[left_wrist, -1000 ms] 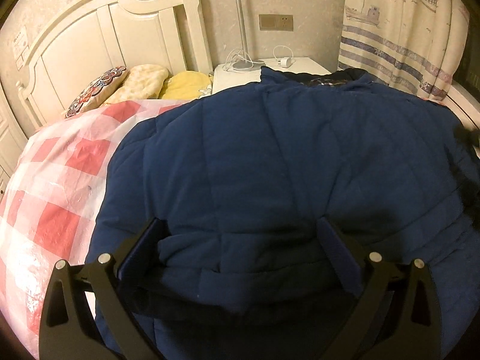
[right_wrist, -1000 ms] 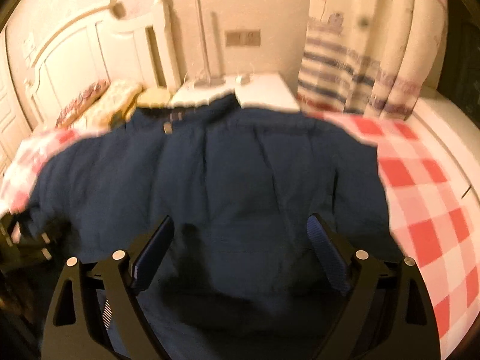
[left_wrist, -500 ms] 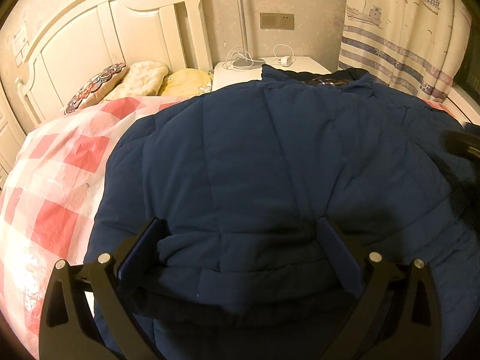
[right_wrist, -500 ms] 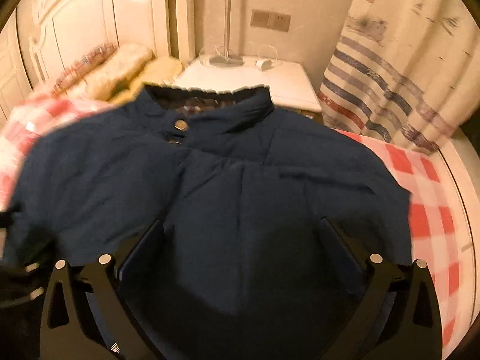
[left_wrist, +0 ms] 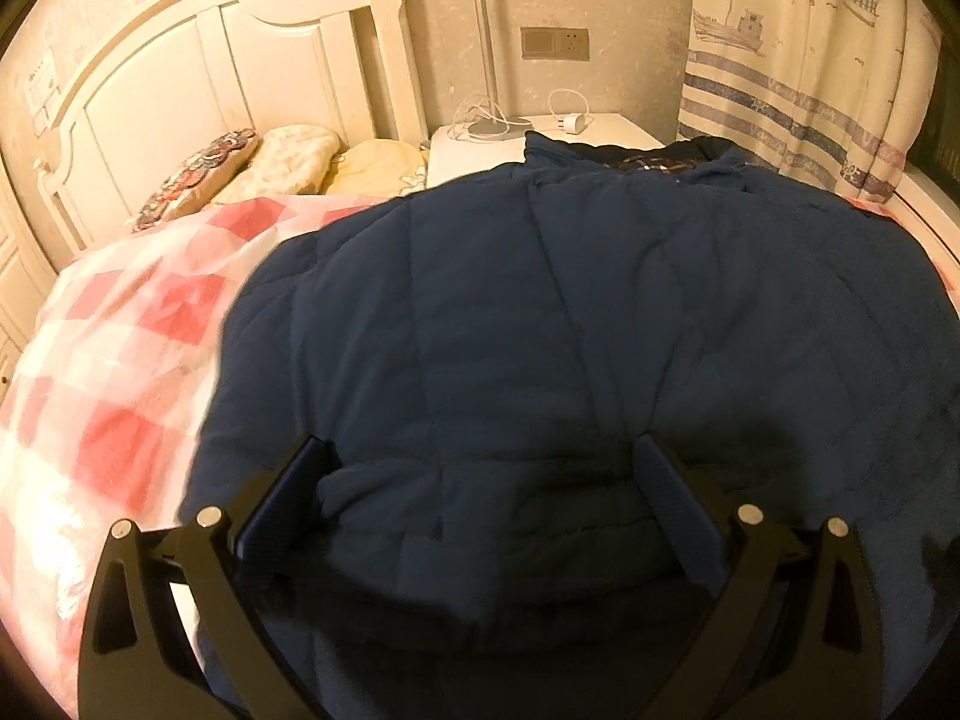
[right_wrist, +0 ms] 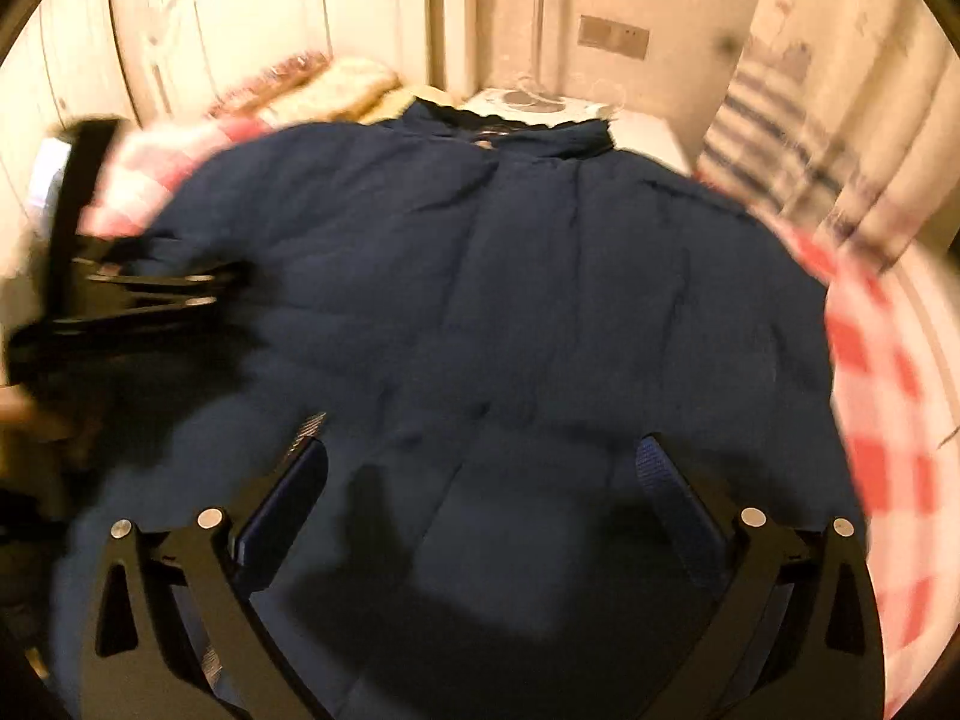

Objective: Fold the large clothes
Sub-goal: 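Fold the jacket hem toward the collar with both tools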

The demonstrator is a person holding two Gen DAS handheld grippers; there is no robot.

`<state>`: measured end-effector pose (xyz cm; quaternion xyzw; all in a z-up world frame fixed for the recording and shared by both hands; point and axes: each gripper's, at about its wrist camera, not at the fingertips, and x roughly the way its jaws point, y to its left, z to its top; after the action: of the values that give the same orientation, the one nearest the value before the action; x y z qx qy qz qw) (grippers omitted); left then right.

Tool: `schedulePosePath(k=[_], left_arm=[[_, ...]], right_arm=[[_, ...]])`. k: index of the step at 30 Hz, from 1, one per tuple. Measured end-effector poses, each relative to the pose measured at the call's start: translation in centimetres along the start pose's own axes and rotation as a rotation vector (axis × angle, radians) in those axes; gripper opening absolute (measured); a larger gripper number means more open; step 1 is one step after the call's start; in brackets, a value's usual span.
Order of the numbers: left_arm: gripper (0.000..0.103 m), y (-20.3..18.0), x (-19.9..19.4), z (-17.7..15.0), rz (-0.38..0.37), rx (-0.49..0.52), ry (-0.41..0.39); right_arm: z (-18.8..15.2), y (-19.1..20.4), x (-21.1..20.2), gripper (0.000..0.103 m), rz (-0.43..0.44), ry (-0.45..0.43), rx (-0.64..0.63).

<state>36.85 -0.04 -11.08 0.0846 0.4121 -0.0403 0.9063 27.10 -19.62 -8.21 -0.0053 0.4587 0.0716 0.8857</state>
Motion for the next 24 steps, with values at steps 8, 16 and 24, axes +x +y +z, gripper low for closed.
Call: schedulePosePath(k=[8,16,24], left_arm=[[0.101,-3.6,-8.0,-6.5,-0.137,0.102,0.012],[0.101,-1.4,-10.7,-10.0,-0.115,-0.007,0.027],[0.101,-0.5,-11.2,-15.4,-0.094,-0.041,0.099]], right_arm=[[-4.6,-3.3,-1.1,0.099,-0.032,0.064,0.066],[-6.6,-1.0,-3.7,0.099,-0.020,0.041,0.078],[-11.4,4.2,-4.1,0.099,0.006,0.060,-0.096]])
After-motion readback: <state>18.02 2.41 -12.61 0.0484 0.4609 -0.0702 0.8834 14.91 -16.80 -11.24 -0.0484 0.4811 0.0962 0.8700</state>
